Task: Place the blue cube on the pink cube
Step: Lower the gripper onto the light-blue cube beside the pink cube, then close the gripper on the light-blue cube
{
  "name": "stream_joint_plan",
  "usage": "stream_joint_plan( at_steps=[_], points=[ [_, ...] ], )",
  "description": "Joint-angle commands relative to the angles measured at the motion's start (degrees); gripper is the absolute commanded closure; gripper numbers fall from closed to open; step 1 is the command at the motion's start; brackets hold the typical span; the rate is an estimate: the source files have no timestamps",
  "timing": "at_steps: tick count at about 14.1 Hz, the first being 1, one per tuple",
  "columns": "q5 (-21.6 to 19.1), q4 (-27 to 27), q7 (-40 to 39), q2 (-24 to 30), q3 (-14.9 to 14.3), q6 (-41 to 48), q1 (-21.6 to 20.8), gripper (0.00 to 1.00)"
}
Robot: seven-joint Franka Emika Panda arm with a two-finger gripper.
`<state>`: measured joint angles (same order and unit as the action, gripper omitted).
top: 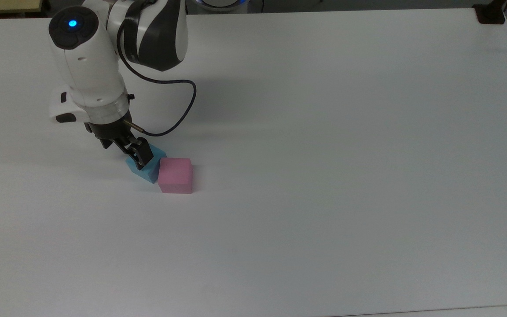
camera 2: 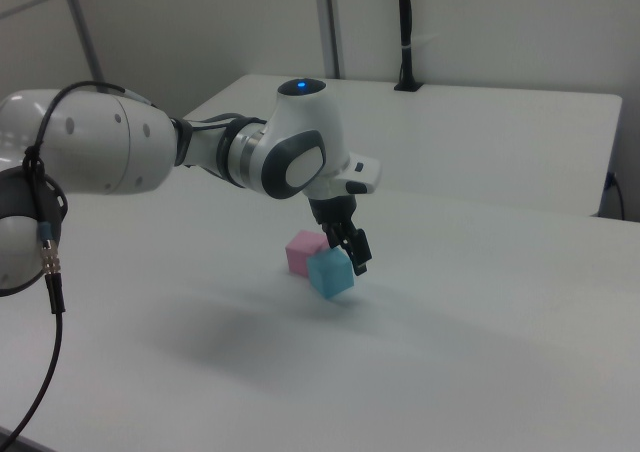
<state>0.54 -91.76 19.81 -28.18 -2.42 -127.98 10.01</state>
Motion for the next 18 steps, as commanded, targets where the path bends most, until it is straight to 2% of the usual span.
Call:
stream_joint_plan(
  at_steps=[1, 13, 16, 18],
  points=[
    [-1.1, 0.0, 2.6, -1.9, -0.1, -4.7, -0.9, 0.0],
    [-0.9, 0.1, 3.5, -0.2, -0.1, -2.8, -0.8, 0.0],
    [-0.7, 0.1, 3.9, -1.0, 2.3, -3.2, -0.8, 0.0],
    [-0.7, 0.1, 3.9, -1.4, 2.3, -3.3, -0.8, 0.0]
  ],
)
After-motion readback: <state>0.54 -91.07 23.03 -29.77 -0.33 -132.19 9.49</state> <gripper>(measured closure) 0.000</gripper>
